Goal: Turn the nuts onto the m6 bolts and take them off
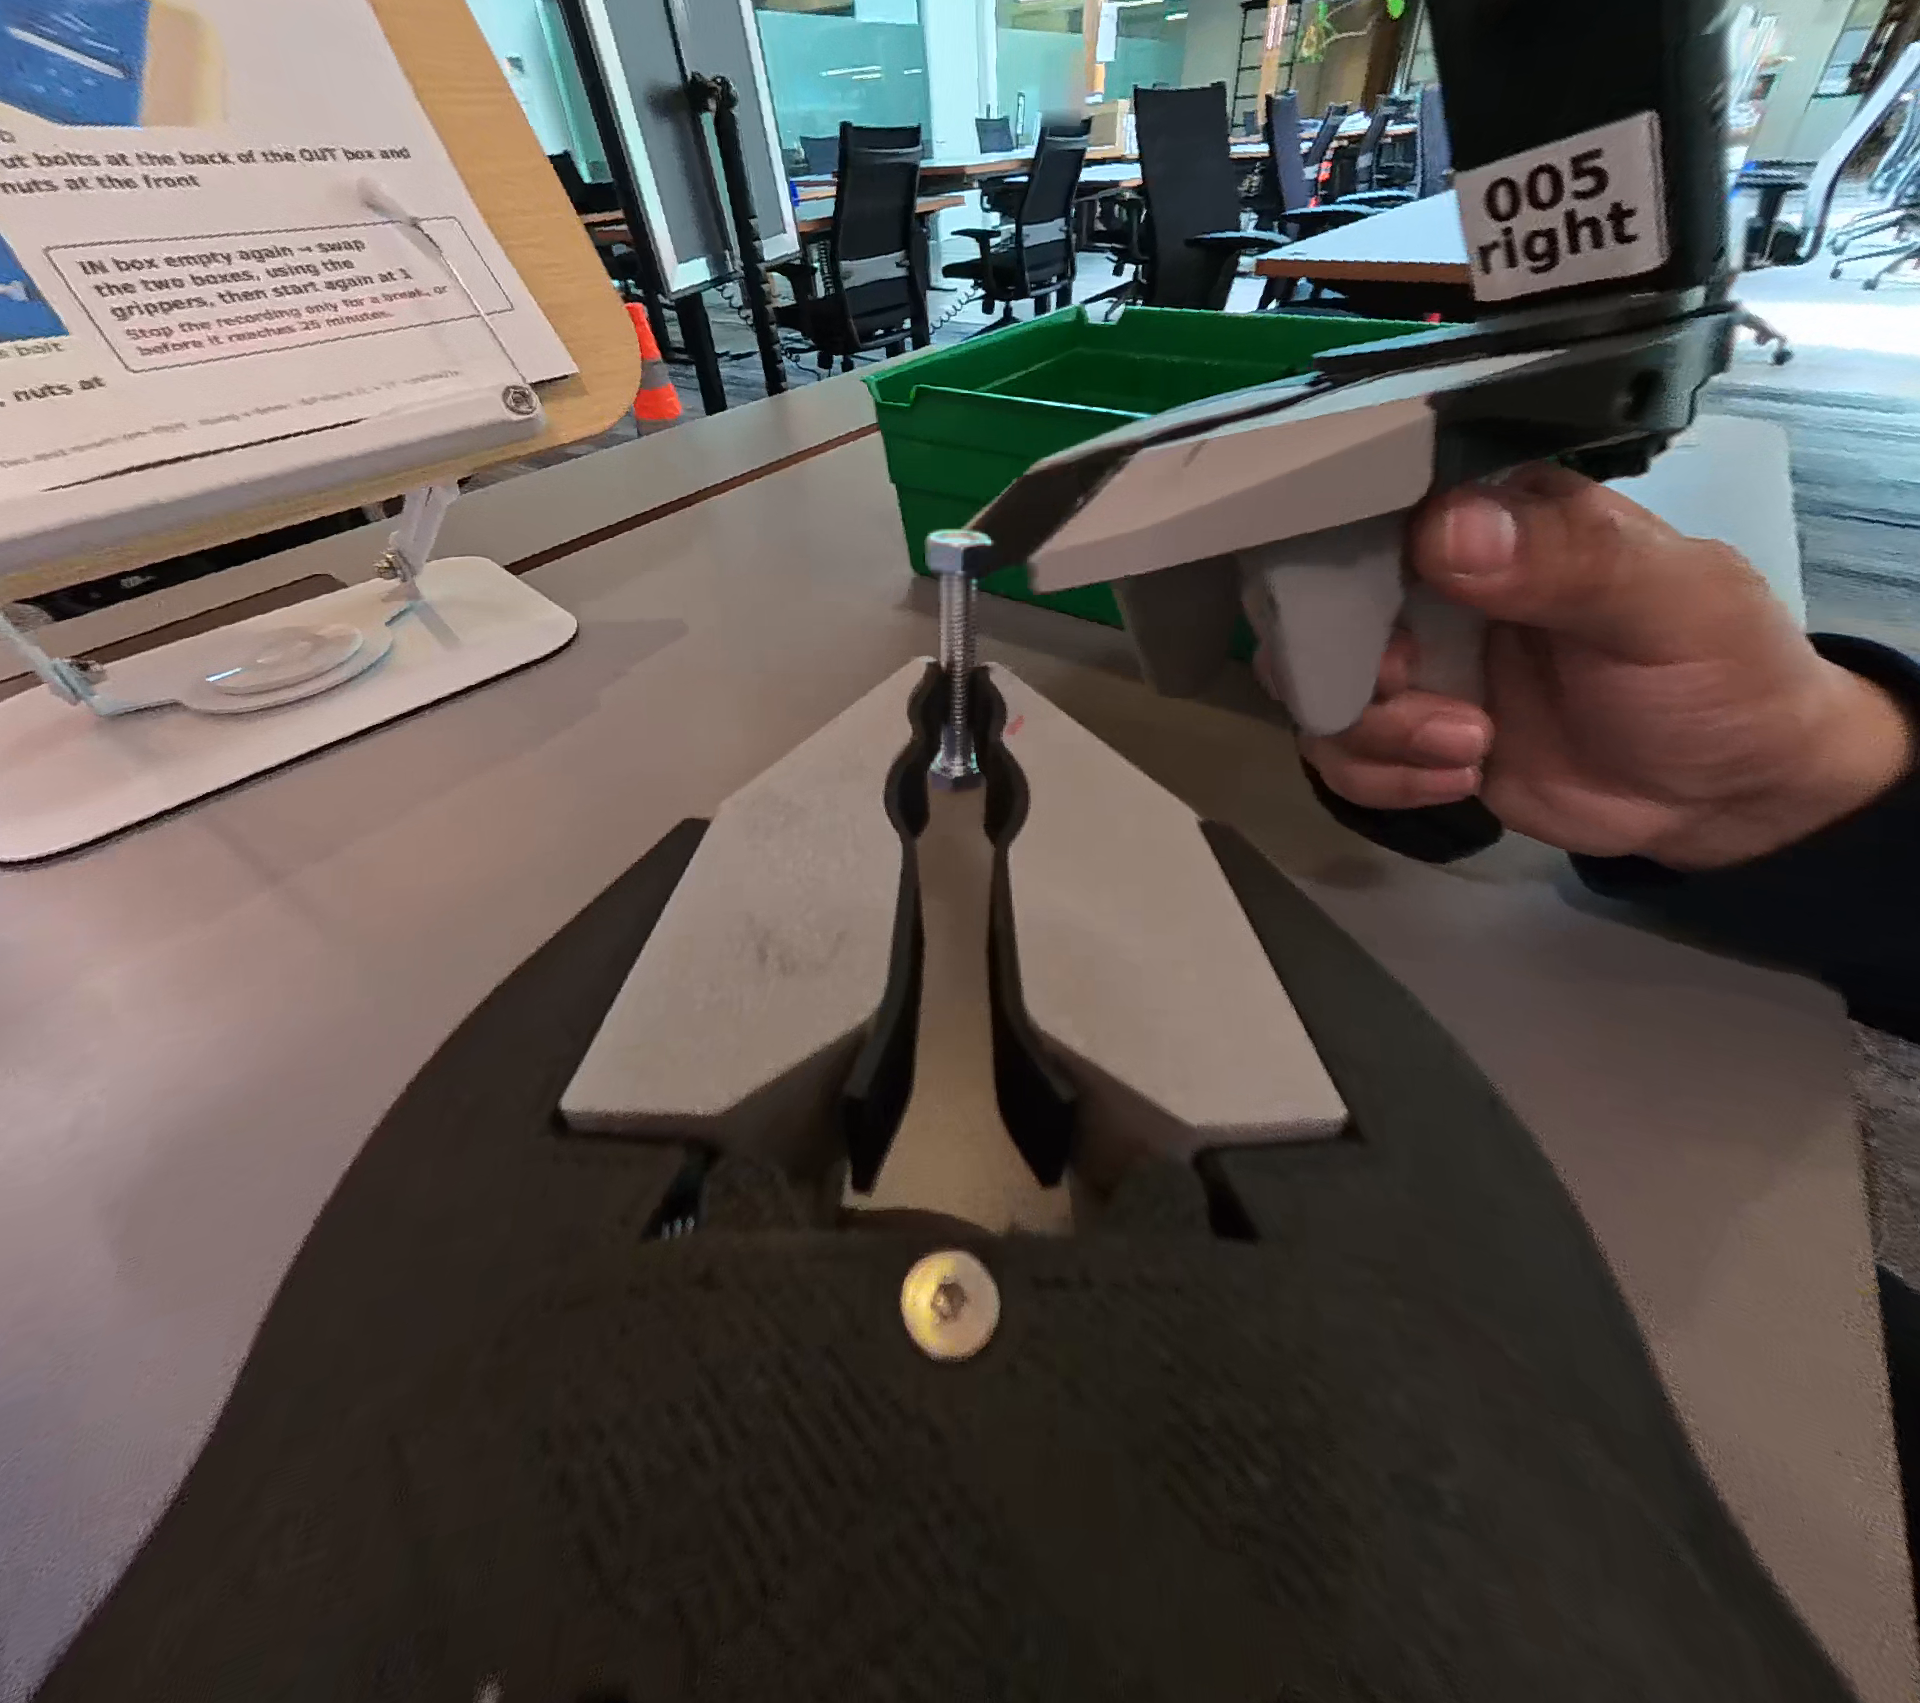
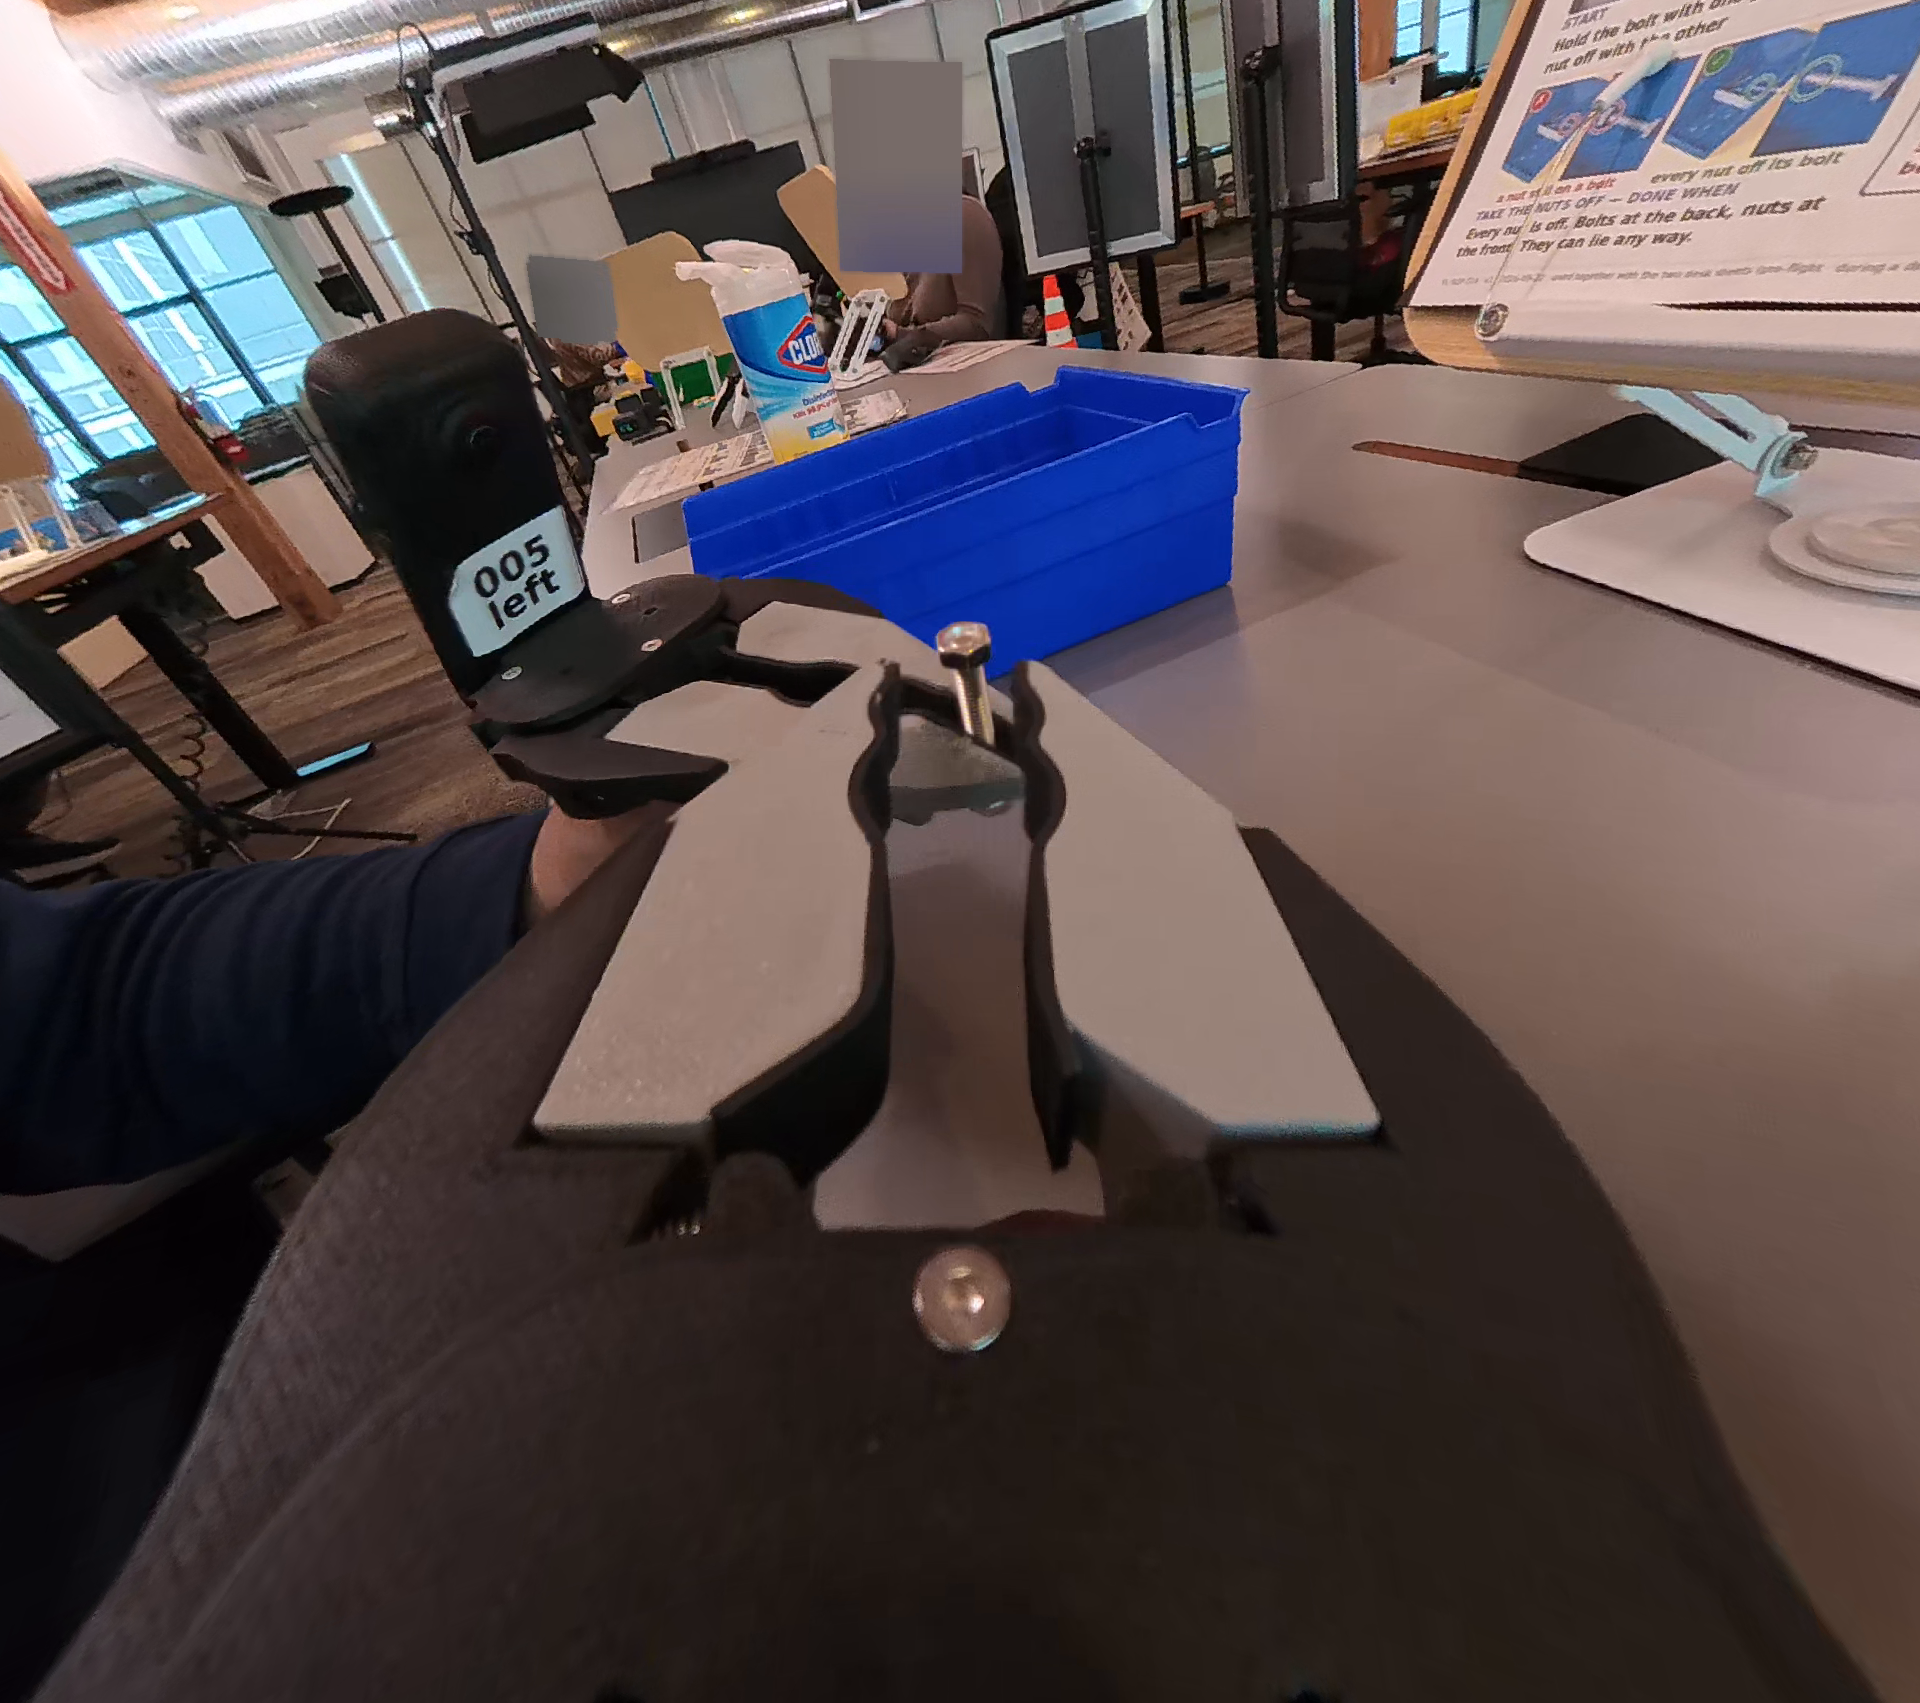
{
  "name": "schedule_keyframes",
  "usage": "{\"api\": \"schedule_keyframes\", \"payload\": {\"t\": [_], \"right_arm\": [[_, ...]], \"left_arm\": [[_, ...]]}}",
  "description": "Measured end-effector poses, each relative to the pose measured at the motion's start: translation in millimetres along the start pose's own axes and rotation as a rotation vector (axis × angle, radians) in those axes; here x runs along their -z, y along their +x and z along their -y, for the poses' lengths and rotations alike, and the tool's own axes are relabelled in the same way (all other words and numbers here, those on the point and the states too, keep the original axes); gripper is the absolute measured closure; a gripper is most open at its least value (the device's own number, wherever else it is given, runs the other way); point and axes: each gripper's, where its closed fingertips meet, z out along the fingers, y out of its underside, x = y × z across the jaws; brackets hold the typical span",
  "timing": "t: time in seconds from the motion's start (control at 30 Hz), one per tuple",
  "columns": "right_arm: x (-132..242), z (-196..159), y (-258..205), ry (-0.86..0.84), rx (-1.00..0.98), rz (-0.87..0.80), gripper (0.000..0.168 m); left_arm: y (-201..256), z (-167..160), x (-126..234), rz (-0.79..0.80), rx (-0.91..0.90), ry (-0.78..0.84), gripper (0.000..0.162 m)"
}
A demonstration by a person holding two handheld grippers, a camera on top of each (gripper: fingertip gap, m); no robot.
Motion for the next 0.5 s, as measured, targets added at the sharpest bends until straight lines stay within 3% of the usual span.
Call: {"api": "schedule_keyframes", "payload": {"t": [0.1,0.4,0.5], "right_arm": [[-1,-2,-1,-0.01,0.004,0.003,0.14],[-6,-2,-17,-0.006,0.015,0.079,0.137],[-1,6,-11,0.028,0.047,0.033,0.136]], "left_arm": [[-3,0,1,0.014,0.006,0.0,0.16],[21,-1,-3,-0.078,-0.066,-0.009,0.159],[17,-3,-3,-0.051,-0.075,-0.02,0.159]]}}
